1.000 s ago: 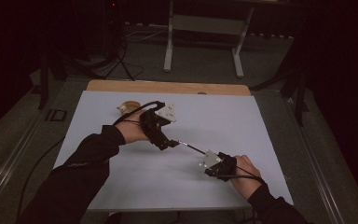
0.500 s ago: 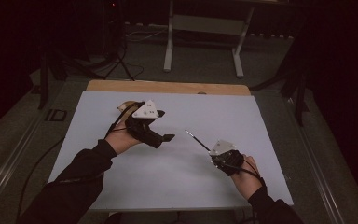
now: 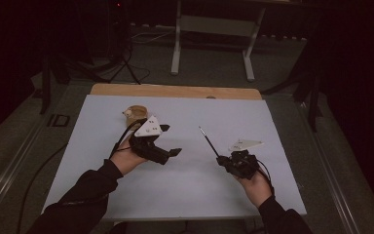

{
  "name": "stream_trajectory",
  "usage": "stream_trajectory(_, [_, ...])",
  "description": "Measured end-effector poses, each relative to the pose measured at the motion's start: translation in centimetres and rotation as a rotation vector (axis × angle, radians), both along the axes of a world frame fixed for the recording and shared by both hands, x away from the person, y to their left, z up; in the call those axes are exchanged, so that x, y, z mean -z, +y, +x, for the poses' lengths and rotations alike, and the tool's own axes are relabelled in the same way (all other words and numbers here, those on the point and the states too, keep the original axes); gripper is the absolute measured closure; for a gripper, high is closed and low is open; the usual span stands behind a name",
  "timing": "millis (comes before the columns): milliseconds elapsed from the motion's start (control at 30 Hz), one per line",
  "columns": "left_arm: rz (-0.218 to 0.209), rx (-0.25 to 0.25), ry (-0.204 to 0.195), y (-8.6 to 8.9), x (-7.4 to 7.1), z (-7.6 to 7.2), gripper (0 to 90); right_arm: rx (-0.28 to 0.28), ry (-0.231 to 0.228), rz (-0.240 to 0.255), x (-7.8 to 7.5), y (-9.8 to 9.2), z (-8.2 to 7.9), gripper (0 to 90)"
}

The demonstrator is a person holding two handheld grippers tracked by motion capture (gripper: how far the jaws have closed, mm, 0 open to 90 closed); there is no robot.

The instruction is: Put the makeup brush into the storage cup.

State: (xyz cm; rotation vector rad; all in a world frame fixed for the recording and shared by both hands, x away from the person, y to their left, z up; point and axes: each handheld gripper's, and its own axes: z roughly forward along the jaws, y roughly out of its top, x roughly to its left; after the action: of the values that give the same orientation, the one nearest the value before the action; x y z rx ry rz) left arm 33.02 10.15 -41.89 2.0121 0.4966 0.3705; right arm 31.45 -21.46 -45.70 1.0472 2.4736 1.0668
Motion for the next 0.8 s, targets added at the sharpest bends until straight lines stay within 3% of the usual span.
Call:
stream_trajectory(133, [-0.06,-0.006,0.045,-0.3,0.9,-0.1,13.0,0.011,0.028,0.072,-0.1,-0.2,0.2,85.8])
stream_trajectory(300, [-0.092,-0.009,0.079,-0.4,1.5,0.1,13.0,0.027,0.025,0.103,-0.1,-0.2,0.3,85.8])
stream_trajectory(367, [-0.133,-0.016,0.114,-0.4,2.1,0.2,13.0,0.031,0.02,0.16,0.0,-0.4,0.2,85.8])
stream_trajectory(467, [-0.163,-0.016,0.14,-0.4,2.5,0.4,13.1,0.028,0.019,0.191,0.1,-0.4,0.1,85.8])
stream_trajectory(600, [-0.156,-0.043,0.129,-0.4,3.1,0.6,13.2,0.024,0.003,0.193,0.2,-0.5,-0.1,85.8])
stream_trajectory(733, [-0.186,-0.061,0.143,-0.3,3.3,0.8,13.6,0.028,0.009,0.217,0.4,-0.7,-0.1,85.8])
stream_trajectory(800, [-0.213,-0.064,0.161,-0.3,3.5,1.0,13.8,0.024,-0.009,0.218,0.5,-0.7,-0.2,85.8])
